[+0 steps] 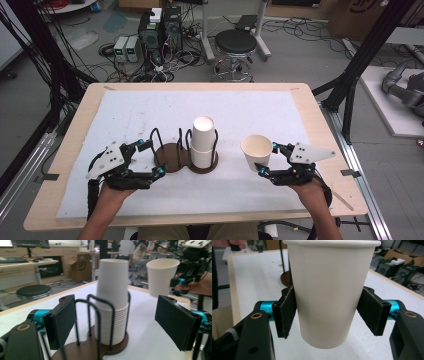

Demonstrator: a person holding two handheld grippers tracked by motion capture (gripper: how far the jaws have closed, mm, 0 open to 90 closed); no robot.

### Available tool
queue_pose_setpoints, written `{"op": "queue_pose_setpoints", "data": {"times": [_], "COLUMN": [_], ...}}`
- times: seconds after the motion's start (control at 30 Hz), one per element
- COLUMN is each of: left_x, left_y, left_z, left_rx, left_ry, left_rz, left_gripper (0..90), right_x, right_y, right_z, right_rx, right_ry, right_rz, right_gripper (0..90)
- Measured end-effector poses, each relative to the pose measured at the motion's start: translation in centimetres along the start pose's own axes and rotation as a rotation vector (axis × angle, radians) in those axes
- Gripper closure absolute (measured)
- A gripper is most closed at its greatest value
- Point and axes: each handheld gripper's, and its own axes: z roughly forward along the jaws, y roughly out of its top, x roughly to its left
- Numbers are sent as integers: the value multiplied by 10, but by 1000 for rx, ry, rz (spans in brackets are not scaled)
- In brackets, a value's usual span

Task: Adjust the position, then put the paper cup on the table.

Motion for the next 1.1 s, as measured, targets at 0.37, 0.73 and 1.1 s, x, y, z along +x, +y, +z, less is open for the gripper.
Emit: {"op": "queue_pose_setpoints", "data": {"times": [0.37,0.73,1.1], "left_x": [16,23,30], "left_y": [-7,-9,-16], "left_z": [-19,-22,-21], "left_rx": [-24,-37,-34], "left_ry": [74,91,103], "left_rz": [-29,-43,-45], "left_gripper": [174,167,169], "right_x": [-3,-4,-13], "right_y": [-6,-6,-12], "right_z": [-4,-10,-13], "right_rx": [-30,-55,-63], "right_ry": [-30,-66,-137], "right_rz": [8,6,42], "right_gripper": [340,337,335]}}
